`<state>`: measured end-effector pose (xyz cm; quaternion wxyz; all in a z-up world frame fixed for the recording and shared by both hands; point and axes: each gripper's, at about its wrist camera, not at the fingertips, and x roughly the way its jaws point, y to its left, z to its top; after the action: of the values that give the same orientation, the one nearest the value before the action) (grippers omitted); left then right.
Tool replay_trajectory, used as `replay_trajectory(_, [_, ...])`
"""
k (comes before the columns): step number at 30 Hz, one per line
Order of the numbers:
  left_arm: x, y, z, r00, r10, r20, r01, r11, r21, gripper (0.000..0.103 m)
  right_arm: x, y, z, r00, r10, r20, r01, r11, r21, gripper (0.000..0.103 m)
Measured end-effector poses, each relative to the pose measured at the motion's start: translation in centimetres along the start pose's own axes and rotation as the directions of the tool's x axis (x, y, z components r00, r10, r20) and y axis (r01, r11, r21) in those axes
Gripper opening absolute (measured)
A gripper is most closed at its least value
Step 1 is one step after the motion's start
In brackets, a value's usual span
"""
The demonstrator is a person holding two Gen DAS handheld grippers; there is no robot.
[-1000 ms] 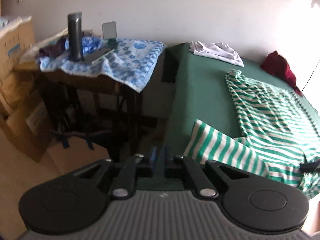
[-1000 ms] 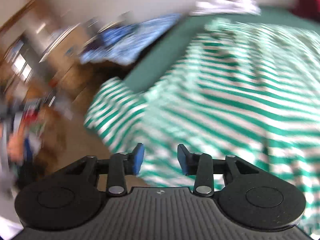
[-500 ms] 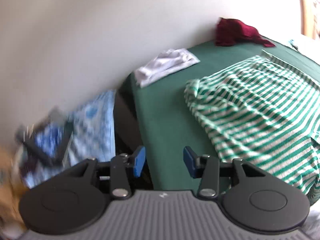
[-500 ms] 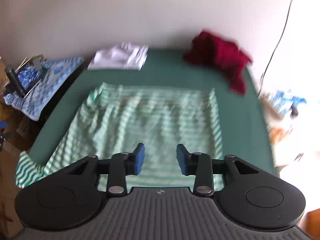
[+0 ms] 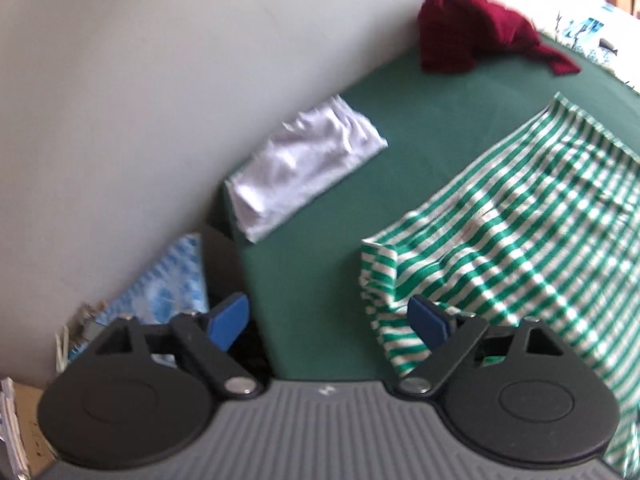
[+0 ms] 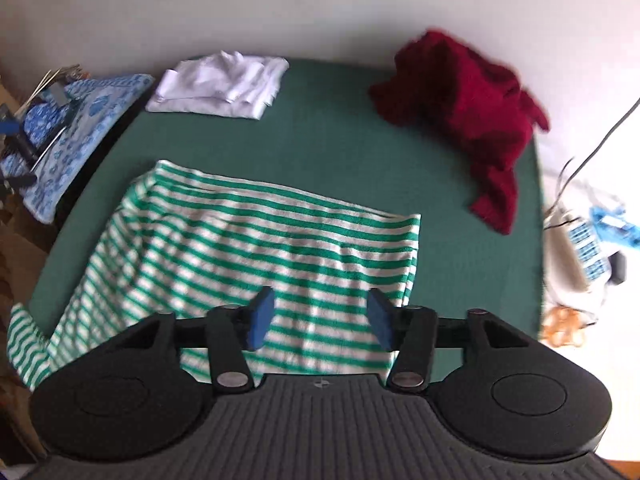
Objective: Fold clothes
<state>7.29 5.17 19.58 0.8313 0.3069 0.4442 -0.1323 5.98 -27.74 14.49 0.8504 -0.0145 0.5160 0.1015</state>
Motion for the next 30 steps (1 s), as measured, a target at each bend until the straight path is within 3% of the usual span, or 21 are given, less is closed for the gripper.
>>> replay_trajectory(5, [7.3, -3.6, 0.1, 0.996, 0.064, -0.057, -0.063, 0.998, 0.023, 0.092, 7.3, -3.9, 0.2, 0.998, -0.052, 0.043, 0.05, 0.998, 0.042, 0.057])
replay_trajectory(9, [12.0, -5.0, -0.8, 0.993, 0.051, -0.107, -0.048, 0.998, 0.027, 0.093, 11.4, -7.4, 0.3, 0.999, -0.041, 0.007, 0.04, 0.993, 0.115, 0.057])
replay_trajectory(12, [14.5, -4.9, -1.1, 0.992, 0.04, -0.12, -0.04, 0.999, 0.004, 0.093, 12.5, -8.2, -0.1, 0.997, -0.037, 0.065, 0.029, 0.991, 0.128, 0.056])
replay_trajectory(15, [16.2, -4.3, -1.0, 0.995, 0.033, -0.094, -0.037, 0.999, -0.04, 0.097, 13.1, -7.9, -0.5, 0.987, -0.016, 0.158, -0.002, 0.993, 0.116, 0.056])
replay_trajectory(19, [16.6, -3.7, -1.6, 1.0, 0.028, 0.008, -0.027, 0.994, -0.109, 0.095, 14.1, -6.1, -0.9, 0.982, -0.042, 0.184, 0.034, 0.998, 0.046, 0.052])
replay_trajectory(20, [16.7, -3.7, -1.8, 0.999, 0.028, 0.031, -0.024, 0.992, -0.126, 0.092, 14.2, -5.5, -1.1, 0.98, -0.055, 0.192, 0.052, 0.998, 0.02, 0.045])
replay_trajectory(21, [16.6, -3.7, -2.2, 0.998, 0.014, 0.064, -0.004, 0.989, -0.15, 0.081, 14.2, -5.0, -1.3, 0.977, -0.067, 0.201, 0.07, 0.998, -0.006, 0.041])
replay_trajectory(22, [16.5, -3.8, -2.6, 0.995, -0.009, 0.102, 0.027, 0.984, -0.178, 0.066, 14.3, -4.4, -1.5, 0.975, -0.079, 0.21, 0.088, 0.996, -0.032, 0.024])
replay_trajectory(23, [16.3, -4.2, -2.9, 0.991, -0.008, 0.132, 0.033, 0.982, -0.187, 0.058, 14.4, -3.9, -1.7, 0.972, -0.093, 0.218, 0.108, 0.993, -0.056, 0.009])
replay_trajectory(25, [16.1, -5.4, -3.3, 0.983, 0.02, 0.183, 0.015, 0.982, -0.188, 0.031, 14.4, -3.1, -1.8, 0.961, -0.143, 0.236, 0.169, 0.981, -0.091, 0.006])
replay_trajectory(27, [16.4, -6.3, -2.9, 0.975, 0.071, 0.21, -0.036, 0.986, -0.165, 0.016, 14.9, -3.2, -1.3, 0.934, -0.227, 0.277, 0.266, 0.958, -0.11, 0.004])
replay_trajectory(29, [16.6, -5.8, -2.5, 0.973, 0.07, 0.22, -0.031, 0.984, -0.174, 0.01, 15.5, -4.2, -0.2, 0.901, -0.305, 0.309, 0.343, 0.936, -0.076, 0.0])
replay_trajectory(30, [16.6, -5.5, -2.3, 0.972, 0.069, 0.226, -0.029, 0.984, -0.178, 0.009, 15.4, -5.1, 0.4, 0.897, -0.313, 0.312, 0.342, 0.939, -0.042, 0.0])
